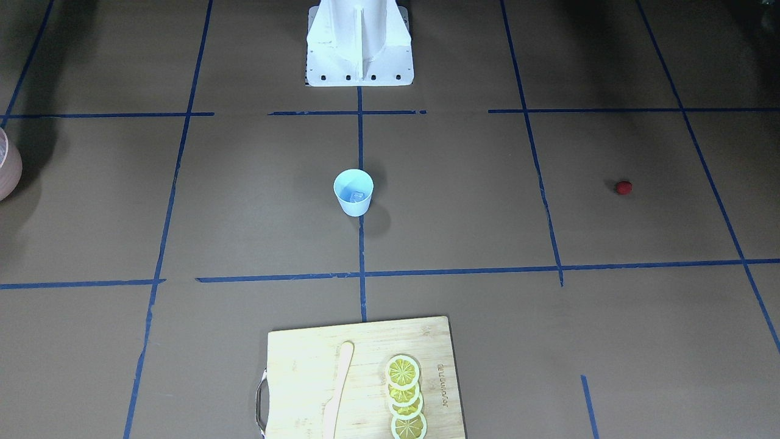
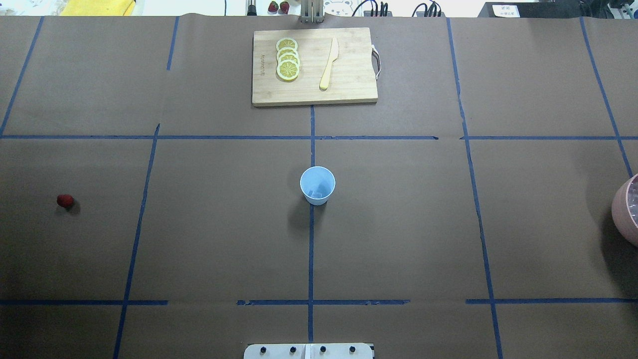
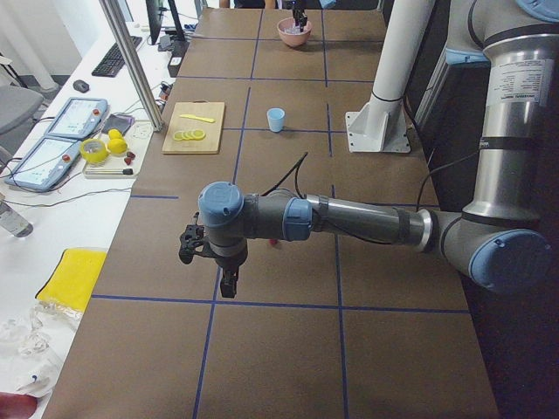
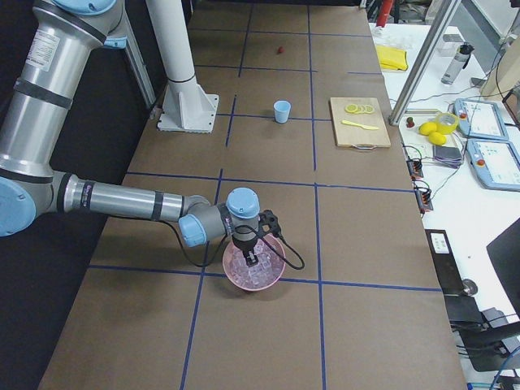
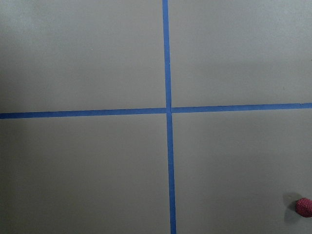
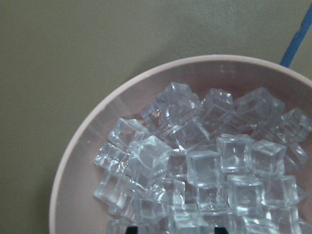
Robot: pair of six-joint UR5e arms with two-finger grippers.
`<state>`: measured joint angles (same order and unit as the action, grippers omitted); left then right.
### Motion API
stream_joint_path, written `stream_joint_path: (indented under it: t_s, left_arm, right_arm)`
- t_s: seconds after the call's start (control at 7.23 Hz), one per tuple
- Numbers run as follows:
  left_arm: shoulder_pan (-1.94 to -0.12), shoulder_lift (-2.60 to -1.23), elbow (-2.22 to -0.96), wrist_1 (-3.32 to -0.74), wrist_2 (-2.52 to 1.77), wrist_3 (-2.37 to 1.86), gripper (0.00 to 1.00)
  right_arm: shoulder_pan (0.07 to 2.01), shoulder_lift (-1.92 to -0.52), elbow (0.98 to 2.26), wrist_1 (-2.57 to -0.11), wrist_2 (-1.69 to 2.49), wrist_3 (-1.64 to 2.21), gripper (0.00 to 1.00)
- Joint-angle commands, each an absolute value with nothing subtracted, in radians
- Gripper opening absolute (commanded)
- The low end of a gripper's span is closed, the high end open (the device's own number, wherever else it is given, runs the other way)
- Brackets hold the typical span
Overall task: Put ice and strawberries in cup
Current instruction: 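Grasp another ice cube from the pink bowl with the right gripper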
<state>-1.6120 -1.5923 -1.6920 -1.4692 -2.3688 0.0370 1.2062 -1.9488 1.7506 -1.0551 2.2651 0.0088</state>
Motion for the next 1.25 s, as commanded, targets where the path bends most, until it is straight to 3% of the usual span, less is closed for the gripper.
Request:
stream_joint_path:
  t_s: [0.0, 1.11]
  left_arm:
    - [-1.612, -1.592, -1.692, -1.467, -2.37, 0.037, 1.0]
    - [-1.611, -1.594, -1.694, -1.463, -2.37, 0.038, 1.0]
  right_arm:
    - [1.207, -1.954, 1.75, -1.054, 2.266, 0.008, 0.61]
    - [1.204, -1.942, 1.738, -1.057, 2.264, 0.008, 0.57]
